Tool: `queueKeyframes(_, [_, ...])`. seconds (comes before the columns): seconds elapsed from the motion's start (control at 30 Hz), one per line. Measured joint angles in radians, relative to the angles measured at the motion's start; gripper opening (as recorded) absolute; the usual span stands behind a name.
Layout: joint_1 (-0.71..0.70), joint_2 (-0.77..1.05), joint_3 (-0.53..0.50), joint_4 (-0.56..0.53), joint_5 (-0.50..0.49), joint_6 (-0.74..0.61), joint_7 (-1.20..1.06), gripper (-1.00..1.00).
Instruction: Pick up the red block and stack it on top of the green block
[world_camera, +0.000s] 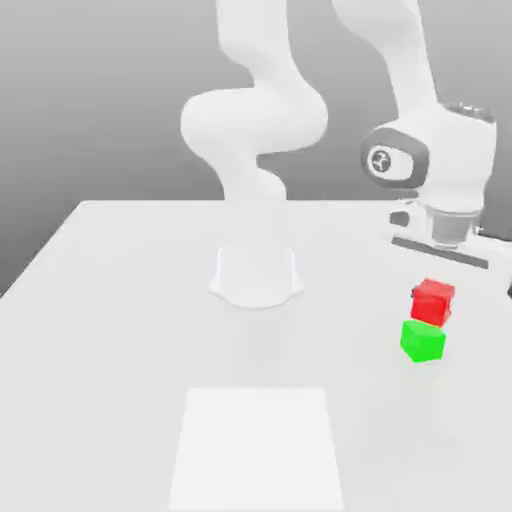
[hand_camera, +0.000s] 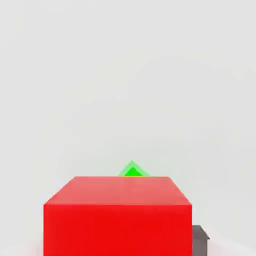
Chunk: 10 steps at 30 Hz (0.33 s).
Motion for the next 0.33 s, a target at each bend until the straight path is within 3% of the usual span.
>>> queueKeyframes(0.33, [-0.039, 0.099, -0.007, 0.002, -0.159, 0.076, 0.113, -1.0])
